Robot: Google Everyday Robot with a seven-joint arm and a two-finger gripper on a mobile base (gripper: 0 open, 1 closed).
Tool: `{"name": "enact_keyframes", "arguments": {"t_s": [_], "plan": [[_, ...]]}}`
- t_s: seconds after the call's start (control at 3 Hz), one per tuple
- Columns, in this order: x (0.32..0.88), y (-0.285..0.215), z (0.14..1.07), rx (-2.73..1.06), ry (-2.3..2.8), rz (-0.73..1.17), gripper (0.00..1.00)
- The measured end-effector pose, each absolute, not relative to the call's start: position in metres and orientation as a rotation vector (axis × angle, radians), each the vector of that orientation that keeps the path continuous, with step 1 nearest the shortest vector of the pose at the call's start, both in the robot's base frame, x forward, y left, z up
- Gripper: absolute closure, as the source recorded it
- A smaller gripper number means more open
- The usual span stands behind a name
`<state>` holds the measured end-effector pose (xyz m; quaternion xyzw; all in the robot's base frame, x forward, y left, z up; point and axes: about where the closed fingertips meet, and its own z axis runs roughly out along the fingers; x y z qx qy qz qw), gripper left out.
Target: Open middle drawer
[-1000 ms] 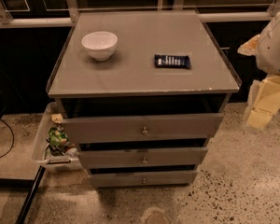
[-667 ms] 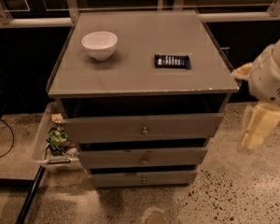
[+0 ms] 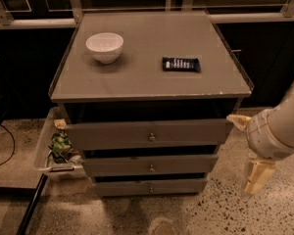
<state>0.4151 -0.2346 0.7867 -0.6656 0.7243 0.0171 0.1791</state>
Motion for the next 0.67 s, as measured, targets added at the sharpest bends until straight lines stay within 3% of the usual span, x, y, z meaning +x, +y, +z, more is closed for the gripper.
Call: {"name": "enact_keyframes", "arguments": {"t_s": [0.67], "plan": [[0.4233,-0.2356,0.7864,-1.901,1.994,0.003,0.00]]}}
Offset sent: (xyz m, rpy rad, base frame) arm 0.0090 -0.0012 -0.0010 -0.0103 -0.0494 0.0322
